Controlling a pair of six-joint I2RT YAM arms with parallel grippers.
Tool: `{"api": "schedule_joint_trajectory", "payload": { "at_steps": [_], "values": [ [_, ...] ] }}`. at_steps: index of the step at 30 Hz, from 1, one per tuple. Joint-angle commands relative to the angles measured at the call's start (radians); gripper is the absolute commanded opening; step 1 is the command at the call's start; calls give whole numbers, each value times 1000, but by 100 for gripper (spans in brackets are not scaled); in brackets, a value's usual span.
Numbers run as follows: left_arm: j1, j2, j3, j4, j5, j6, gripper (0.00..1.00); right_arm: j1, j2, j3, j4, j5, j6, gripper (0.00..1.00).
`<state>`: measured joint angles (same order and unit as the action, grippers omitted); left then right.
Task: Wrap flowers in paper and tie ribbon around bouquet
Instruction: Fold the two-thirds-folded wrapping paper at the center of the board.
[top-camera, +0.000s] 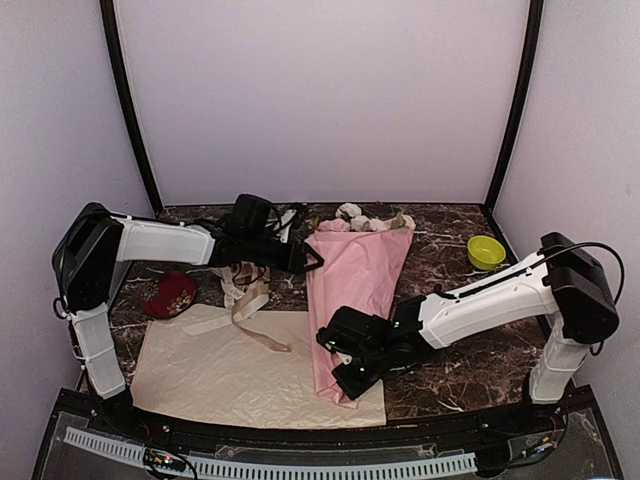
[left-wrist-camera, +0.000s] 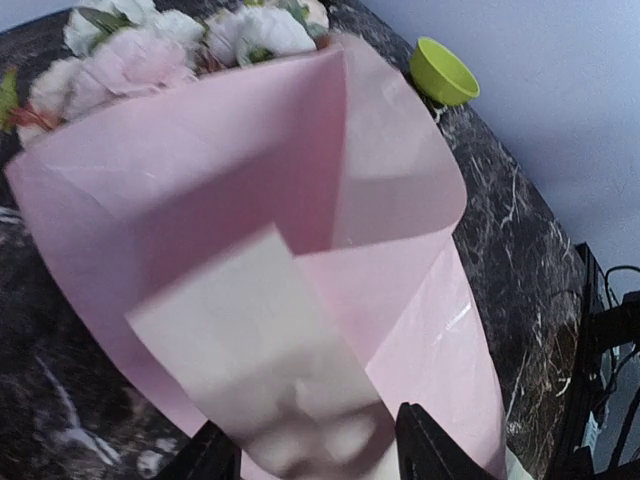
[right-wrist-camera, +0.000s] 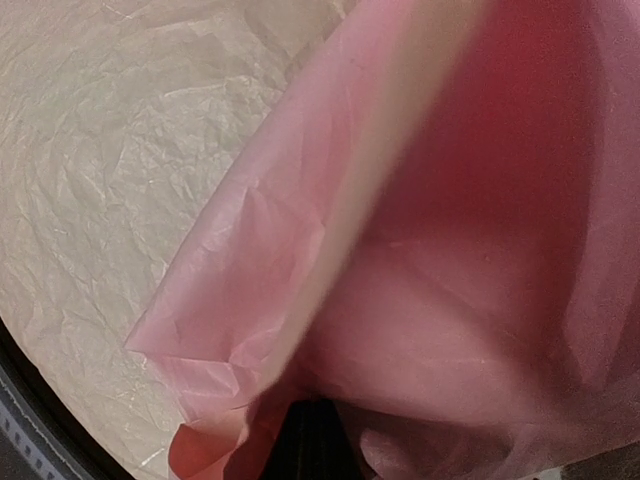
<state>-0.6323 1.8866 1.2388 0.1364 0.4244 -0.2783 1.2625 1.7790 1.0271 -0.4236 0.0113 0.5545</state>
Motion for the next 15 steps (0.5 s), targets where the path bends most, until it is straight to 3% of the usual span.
{"api": "schedule_joint_trajectory", "payload": {
  "at_steps": [1, 5, 9, 15],
  "values": [
    [-122, 30, 8, -156, -134, -29, 55, 21, 51, 21, -79, 51, -22, 0],
    [-124, 49, 19, -202, -207, -50, 57, 27, 53, 31, -94, 67, -24, 0],
    [-131, 54, 4, -168, -131, -55, 61, 29, 62, 42, -105, 81, -29, 0],
    [-132, 34, -3, -211, -191, -32, 50, 30, 66, 44, -109, 80, -36, 0]
  ]
}}
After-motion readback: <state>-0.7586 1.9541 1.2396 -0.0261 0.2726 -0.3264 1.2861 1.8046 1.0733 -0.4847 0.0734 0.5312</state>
